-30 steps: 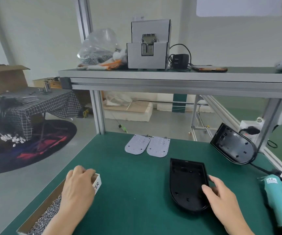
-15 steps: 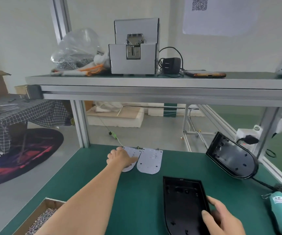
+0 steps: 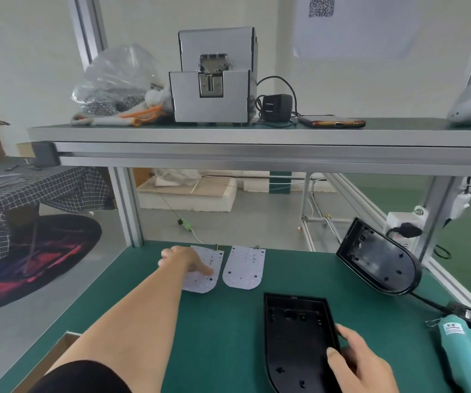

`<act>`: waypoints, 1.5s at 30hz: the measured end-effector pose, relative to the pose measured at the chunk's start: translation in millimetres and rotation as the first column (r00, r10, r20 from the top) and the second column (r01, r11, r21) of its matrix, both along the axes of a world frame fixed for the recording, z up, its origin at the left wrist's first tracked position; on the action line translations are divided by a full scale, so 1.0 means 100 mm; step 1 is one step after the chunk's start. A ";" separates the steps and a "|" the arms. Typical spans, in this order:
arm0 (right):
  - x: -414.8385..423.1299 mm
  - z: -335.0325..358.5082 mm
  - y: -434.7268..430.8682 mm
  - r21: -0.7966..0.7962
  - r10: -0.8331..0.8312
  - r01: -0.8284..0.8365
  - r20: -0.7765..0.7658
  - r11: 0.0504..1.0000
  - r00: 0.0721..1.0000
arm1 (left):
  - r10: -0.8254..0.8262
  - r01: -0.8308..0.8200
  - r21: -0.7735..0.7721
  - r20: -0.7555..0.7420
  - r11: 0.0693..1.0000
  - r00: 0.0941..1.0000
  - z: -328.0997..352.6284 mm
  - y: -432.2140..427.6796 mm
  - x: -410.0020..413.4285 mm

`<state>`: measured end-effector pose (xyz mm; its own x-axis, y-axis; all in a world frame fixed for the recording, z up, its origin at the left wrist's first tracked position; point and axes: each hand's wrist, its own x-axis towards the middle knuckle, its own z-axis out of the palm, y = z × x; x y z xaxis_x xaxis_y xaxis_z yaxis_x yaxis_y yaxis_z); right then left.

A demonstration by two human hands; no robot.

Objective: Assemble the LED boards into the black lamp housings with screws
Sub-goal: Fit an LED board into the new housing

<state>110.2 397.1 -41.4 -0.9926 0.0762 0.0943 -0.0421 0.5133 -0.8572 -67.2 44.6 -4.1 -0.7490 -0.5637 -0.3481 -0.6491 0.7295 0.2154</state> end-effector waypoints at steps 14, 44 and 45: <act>0.02 -0.05 0.05 -0.029 0.051 -0.050 0.024 0.998 0.998 | 0.414 0.040 0.765 -0.391 0.643 0.822 -0.11 -0.25 0.78; 0.23 0.44 -0.36 0.203 0.372 -0.325 -0.272 0.924 0.887 | 0.058 0.682 0.350 -0.865 -0.642 0.499 0.90 1.03 2.90; 0.22 0.48 -0.39 0.233 0.413 -0.359 -0.256 0.904 0.874 | 0.115 0.669 0.325 -0.843 -0.668 0.525 0.93 1.07 2.91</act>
